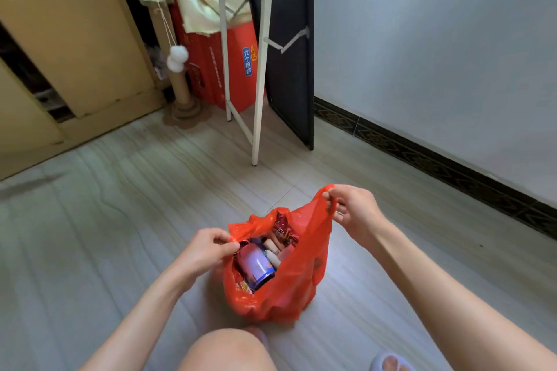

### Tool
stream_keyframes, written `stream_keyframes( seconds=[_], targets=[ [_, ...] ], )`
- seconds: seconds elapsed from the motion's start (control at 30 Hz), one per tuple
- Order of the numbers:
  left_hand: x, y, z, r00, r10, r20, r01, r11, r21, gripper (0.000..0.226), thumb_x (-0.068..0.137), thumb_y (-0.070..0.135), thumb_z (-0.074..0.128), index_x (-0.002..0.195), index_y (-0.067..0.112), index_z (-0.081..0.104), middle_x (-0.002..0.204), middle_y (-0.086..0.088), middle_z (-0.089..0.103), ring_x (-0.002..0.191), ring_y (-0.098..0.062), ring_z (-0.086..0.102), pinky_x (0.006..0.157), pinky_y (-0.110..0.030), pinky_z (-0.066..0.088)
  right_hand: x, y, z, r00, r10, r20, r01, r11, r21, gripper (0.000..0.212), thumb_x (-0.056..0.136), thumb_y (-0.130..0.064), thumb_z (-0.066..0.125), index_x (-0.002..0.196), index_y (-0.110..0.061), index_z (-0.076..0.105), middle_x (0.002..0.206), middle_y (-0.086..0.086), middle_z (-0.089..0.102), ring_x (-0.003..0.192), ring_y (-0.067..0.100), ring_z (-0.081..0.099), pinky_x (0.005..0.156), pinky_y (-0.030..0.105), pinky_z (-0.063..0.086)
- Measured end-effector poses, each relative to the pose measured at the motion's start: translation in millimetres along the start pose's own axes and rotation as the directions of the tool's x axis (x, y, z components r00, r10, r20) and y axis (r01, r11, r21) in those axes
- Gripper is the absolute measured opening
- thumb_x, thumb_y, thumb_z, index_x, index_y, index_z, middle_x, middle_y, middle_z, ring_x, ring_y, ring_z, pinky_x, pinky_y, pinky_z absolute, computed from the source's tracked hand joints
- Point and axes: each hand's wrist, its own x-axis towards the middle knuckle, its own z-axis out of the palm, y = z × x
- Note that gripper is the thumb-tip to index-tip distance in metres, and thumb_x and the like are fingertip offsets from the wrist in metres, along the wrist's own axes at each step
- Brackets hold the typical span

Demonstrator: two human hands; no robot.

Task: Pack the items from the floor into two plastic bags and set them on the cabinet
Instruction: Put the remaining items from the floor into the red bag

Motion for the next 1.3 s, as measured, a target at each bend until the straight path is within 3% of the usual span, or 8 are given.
stream_keyframes(
  seconds=[0.07,0.23,0.37,0.47,0.63,0.9,1.03,1.3],
  targets=[
    [5.0,2.1,-3.8,0.998,-0.055,0.025,0.055,0.998,-0.002,0.011,0.084,0.002,0.062,0.084,0.008,0.053,0.06,-0.006,0.047,0.047,-0.011,0.044,0.055,-0.026,0.039,4.4,-4.8,7.5,0.999,-0.008,0.05,0.008,1.0,-0.008,0.024,0.085,0.01,0.042,0.081,-0.001,0.063,0.07,0.007,0.061,0.057,0.013,0.048,0.057,0.023,0.041],
    [32.4,8.7,-15.3,0.978,-0.197,0.072,0.182,0.968,0.175,0.069,0.082,0.014,0.067,0.139,0.012,0.028,0.072,-0.005,0.057,0.058,-0.013,0.05,0.055,-0.021,0.045,7.6,17.9,13.5,0.964,0.033,0.263,-0.009,0.996,-0.091,0.053,0.092,0.009,0.038,0.139,-0.016,0.035,0.084,0.009,0.059,0.06,0.016,0.048,0.046,0.022,0.044],
    [48.0,12.9,-15.2,0.978,-0.194,0.079,0.152,0.915,0.374,0.018,0.081,0.022,0.068,0.095,0.011,0.066,0.043,0.006,0.046,0.034,-0.006,0.037,0.04,-0.015,0.03,5.0,21.2,12.3,0.96,0.031,0.278,0.007,0.991,-0.135,0.044,0.09,0.011,0.039,0.13,-0.009,0.041,0.083,0.012,0.064,0.057,0.015,0.051,0.045,0.021,0.039],
    [47.9,13.6,-14.6,0.974,-0.222,0.054,0.175,0.879,0.444,0.013,0.08,0.015,0.063,0.07,0.012,0.056,0.053,-0.002,0.045,0.043,-0.013,0.038,0.042,-0.018,0.027,-2.9,15.9,9.9,0.964,0.039,0.265,0.032,0.966,-0.257,0.021,0.089,0.01,0.04,0.089,0.001,0.059,0.08,0.013,0.065,0.054,0.012,0.05,0.045,0.019,0.036],
    [28.3,16.4,-8.1,0.942,-0.28,0.186,0.208,0.92,0.333,0.018,0.081,0.005,0.044,0.079,0.018,0.057,0.044,0.003,0.046,0.037,-0.008,0.032,0.039,-0.014,0.026,-16.7,8.2,7.5,0.963,0.147,0.227,-0.087,0.963,-0.254,0.022,0.089,0.012,0.042,0.106,0.01,0.055,0.074,0.01,0.063,0.059,0.013,0.053,0.049,0.022,0.037],
    [-2.2,45.3,-26.7,0.987,0.15,-0.065,-0.147,0.988,0.047,0.011,0.082,0.018,0.069,0.074,0.012,0.063,0.066,0.003,0.056,0.043,0.007,0.047,0.041,-0.006,0.032,-36.2,-27.0,9.2,0.981,0.092,0.171,-0.039,0.955,-0.293,0.025,0.085,0.014,0.041,0.104,0.016,0.057,0.072,0.012,0.062,0.054,0.012,0.046,0.04,0.017,0.034],
    [-10.8,57.4,-26.7,0.965,0.244,-0.091,-0.252,0.965,-0.08,0.026,0.085,0.022,0.064,0.074,-0.001,0.069,0.075,-0.009,0.065,0.072,-0.01,0.056,0.074,-0.022,0.042,-28.9,-42.9,5.8,0.993,-0.019,0.113,0.041,0.981,-0.191,0.028,0.084,0.017,0.038,0.107,0.015,0.055,0.075,0.014,0.062,0.052,0.013,0.044,0.04,0.019,0.032],
    [17.1,55.9,-23.0,0.932,-0.239,0.272,0.23,0.971,0.064,0.027,0.088,0.031,0.06,0.083,0.005,0.067,0.06,-0.002,0.061,0.05,-0.01,0.056,0.054,-0.021,0.051,31.4,-54.4,-12.5,0.912,0.137,0.386,0.042,0.906,-0.421,0.044,0.091,0.003,0.046,0.128,-0.019,0.05,0.083,0.003,0.068,0.062,0.013,0.048,0.056,0.022,0.04]
  ],
)
